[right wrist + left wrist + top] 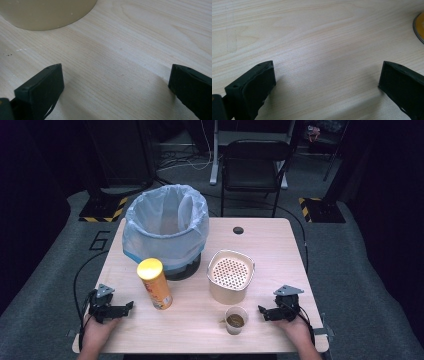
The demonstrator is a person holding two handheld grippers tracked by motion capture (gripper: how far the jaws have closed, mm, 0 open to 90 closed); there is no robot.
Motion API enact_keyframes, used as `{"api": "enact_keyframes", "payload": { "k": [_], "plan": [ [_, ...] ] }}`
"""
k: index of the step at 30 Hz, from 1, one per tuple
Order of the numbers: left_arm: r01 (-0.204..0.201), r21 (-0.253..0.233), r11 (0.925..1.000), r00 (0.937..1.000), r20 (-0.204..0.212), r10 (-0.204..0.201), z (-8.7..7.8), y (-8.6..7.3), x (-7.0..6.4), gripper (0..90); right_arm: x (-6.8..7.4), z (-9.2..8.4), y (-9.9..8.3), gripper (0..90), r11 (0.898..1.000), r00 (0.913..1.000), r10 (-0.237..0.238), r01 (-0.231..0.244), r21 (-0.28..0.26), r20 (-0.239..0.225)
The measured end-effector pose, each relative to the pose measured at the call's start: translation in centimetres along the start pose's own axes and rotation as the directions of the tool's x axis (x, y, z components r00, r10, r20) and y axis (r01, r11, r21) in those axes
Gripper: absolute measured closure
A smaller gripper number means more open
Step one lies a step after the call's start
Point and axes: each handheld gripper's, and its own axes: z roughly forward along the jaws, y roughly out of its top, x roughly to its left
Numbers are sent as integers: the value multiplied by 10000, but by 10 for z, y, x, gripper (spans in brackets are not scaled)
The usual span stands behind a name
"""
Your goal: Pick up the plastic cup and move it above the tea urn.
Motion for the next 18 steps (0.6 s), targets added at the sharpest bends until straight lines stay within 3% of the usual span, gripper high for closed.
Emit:
{"api": "enact_keyframes", "payload": {
  "k": [18],
  "plan": [
    [18, -49, 10000, 10000, -50, -19, 0, 0, 0, 7, 0, -2, 0, 35, 10000, 9999, -95, 95, -25, -102]
  ]
}}
